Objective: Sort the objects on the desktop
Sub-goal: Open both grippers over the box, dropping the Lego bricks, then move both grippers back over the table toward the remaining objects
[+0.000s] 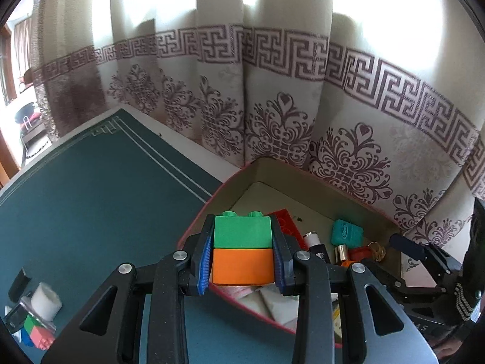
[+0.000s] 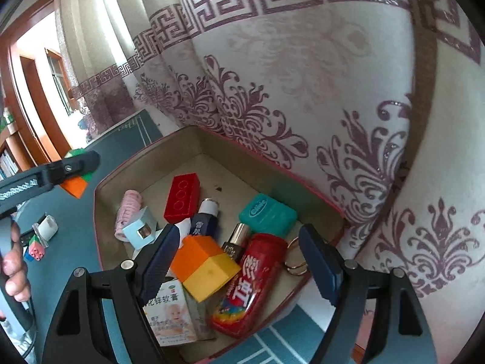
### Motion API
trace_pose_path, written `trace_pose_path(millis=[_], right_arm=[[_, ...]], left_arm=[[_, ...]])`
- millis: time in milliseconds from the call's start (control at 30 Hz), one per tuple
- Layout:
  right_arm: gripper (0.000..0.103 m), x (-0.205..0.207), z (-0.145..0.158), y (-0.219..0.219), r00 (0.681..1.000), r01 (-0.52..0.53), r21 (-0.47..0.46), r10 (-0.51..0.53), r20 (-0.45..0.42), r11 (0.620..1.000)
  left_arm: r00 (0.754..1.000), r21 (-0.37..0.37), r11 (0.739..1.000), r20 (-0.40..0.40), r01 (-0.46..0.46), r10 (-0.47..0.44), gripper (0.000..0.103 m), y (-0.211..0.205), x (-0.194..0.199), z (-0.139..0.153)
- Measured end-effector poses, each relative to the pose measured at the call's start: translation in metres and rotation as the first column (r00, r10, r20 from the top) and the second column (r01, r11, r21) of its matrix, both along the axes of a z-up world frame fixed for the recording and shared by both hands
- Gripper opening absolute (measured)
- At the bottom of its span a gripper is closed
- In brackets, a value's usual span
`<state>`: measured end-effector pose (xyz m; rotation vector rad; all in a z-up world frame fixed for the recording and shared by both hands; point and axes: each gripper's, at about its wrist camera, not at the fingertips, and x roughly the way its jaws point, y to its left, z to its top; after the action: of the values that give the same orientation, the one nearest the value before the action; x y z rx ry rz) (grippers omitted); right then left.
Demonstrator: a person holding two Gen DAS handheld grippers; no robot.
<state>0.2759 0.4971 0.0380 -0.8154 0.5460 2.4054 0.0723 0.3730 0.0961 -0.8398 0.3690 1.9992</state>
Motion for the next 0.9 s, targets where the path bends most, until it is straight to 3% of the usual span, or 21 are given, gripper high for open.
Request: trace_pose_path(millis=[67,133,400,900], right_arm=[[0.084,0.001,0.001,0.002,1.0,0.002,0.001,-0.002,-0.002,1.0],[0.084,0.002,0.001,0.004,1.0,0.005,0.006,-0.005,-0.003,1.0],[0.084,-0.002,0.002,0.002,1.0,-0.002,-0.008,0.002,-0.001,1.0],[0.086,-0.023,0.015,-0.036,0.997,-0.076,0.026,0.076,-0.009,0.997]], left_arm=[[1.0,-0.005,1.0,0.011,0.006,-0.006,0.061,0.004,0.0,-0.003],[1.0,0.003,1.0,0.001,-0.006,0.006,0.07,0.004,0.0,-0.002],[0.999,0.0,0.999,-0.007,-0.044,0.044,0.07,-0.01,-0.007,0.0],[0.976,0.018,0.976,-0.007,-0.216,0.216,0.07,-0.077,-0.032,0.002]])
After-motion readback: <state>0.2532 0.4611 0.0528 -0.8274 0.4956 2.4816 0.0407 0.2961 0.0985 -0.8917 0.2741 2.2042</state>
